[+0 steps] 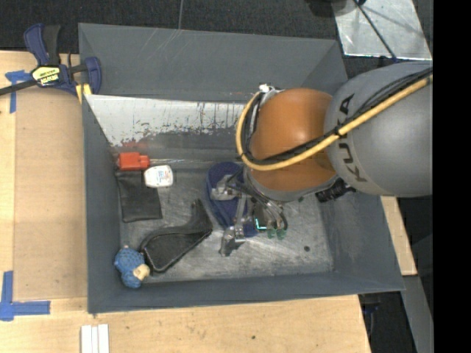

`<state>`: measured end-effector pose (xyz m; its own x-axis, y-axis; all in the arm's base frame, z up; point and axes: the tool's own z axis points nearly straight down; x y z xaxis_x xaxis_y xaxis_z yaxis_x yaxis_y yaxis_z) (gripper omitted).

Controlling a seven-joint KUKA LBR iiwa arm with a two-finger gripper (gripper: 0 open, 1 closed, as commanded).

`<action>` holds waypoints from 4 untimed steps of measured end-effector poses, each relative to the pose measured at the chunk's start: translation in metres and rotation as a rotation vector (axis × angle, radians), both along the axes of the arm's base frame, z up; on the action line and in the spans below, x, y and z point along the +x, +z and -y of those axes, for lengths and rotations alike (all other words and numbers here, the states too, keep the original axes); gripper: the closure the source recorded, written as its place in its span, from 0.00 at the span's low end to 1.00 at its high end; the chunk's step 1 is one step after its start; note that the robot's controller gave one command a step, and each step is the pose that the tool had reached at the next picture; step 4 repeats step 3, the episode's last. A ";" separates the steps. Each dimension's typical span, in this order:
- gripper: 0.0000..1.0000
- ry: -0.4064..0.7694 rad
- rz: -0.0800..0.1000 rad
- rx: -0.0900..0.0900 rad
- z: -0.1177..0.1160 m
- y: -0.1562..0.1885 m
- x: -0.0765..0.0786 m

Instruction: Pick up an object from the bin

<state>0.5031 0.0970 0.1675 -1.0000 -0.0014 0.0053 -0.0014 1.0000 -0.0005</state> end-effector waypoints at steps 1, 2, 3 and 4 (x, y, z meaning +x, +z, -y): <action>0.00 -0.137 0.017 0.006 0.057 -0.083 0.078; 1.00 -0.142 0.027 0.008 0.058 -0.081 0.081; 1.00 -0.127 0.017 0.002 0.049 0.055 0.085; 1.00 -0.127 0.017 0.002 0.049 0.055 0.085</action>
Offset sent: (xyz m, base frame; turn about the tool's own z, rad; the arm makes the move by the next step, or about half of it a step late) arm 0.0797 -0.0654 -0.0975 0.1423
